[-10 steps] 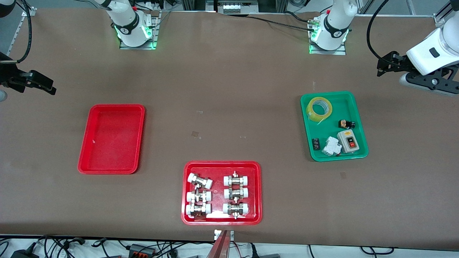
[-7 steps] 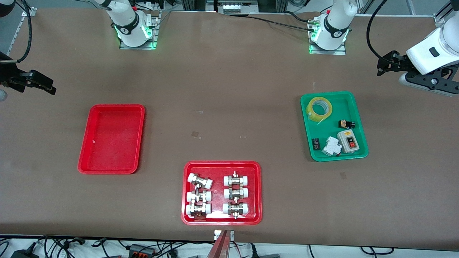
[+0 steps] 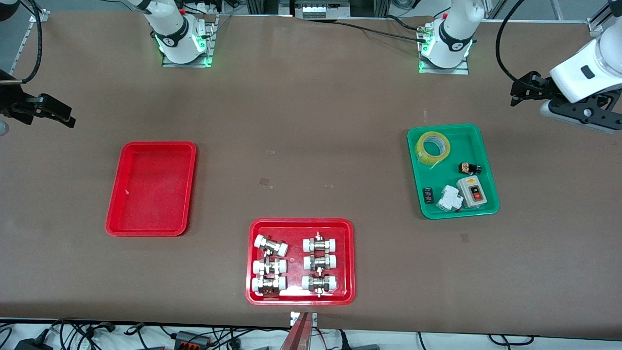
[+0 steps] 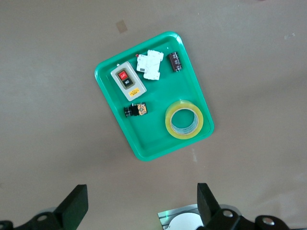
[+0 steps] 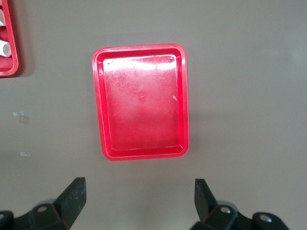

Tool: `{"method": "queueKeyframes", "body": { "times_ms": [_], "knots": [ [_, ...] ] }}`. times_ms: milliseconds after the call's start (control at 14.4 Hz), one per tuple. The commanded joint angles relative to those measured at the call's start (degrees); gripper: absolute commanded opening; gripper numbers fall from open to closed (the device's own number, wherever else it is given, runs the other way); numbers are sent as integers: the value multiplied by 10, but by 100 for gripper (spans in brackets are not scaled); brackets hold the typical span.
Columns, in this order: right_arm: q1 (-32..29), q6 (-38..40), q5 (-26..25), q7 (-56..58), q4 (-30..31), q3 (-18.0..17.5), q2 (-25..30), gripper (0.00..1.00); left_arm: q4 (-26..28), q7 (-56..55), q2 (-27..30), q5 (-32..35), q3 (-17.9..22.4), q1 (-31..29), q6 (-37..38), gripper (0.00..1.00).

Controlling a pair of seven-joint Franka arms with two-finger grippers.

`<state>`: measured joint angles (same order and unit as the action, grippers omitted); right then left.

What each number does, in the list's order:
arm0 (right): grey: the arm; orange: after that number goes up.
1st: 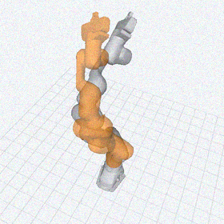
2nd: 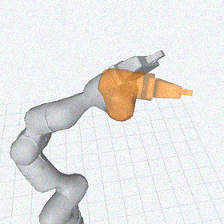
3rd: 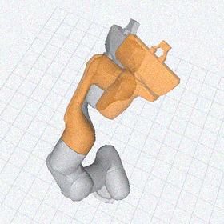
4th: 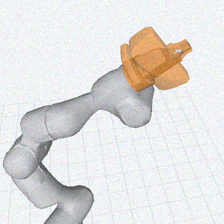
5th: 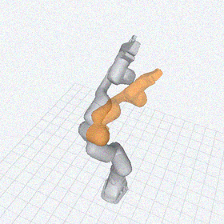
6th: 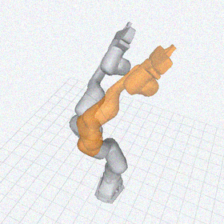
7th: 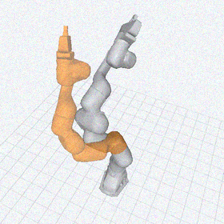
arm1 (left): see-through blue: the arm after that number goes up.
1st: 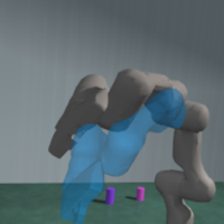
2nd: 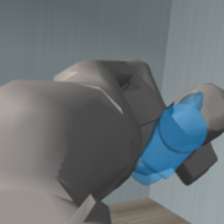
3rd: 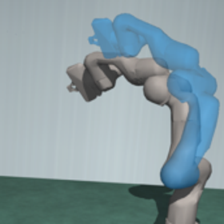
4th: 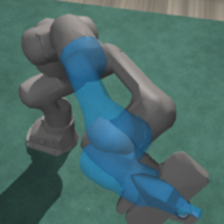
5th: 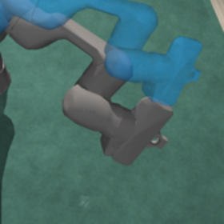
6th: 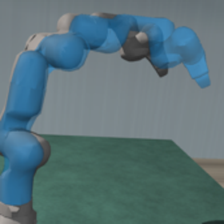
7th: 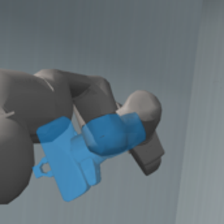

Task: Left arm passes tape to right arm into tray

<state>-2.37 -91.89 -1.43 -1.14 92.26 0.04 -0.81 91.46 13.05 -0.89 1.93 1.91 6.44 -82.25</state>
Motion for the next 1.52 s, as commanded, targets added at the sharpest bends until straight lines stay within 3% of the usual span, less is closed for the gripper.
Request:
{"method": "queueKeyframes", "body": {
  "times_ms": [0, 139, 277, 485, 624, 693, 901, 1109, 1455],
  "knots": [
    [-5, 5, 5, 11, 7, -6, 6, 100, 4, 11, -66, -17, -2, 1, -31, 100],
    [-4, 4, 5, 12, 3, -6, 5, 100, 39, -8, -89, -18, -6, 4, -80, 100],
    [5, 6, 4, 11, 1, -7, 5, 100, 112, -26, -90, -22, -6, -5, -115, 100],
    [7, 5, 1, 11, 1, -6, 4, 100, 252, -29, -60, -21, -6, -23, -222, 100],
    [6, 5, 0, 12, 1, -6, 1, 100, 376, -29, -21, -22, -7, -22, -355, 100],
    [6, 6, 0, 12, 1, -6, 0, 100, 410, -30, -19, -22, -7, -22, -394, 100],
    [7, 5, 0, 12, 1, -6, 0, 100, 418, -39, -32, -24, -9, -22, -404, 100],
    [7, 7, 0, 10, 1, -6, 0, 100, 462, -51, -54, -48, -10, -20, -477, 100],
    [6, 3, 0, 12, 1, -6, -10, 100, 459, -73, -113, -72, -10, -16, -519, 99]
  ]
}}
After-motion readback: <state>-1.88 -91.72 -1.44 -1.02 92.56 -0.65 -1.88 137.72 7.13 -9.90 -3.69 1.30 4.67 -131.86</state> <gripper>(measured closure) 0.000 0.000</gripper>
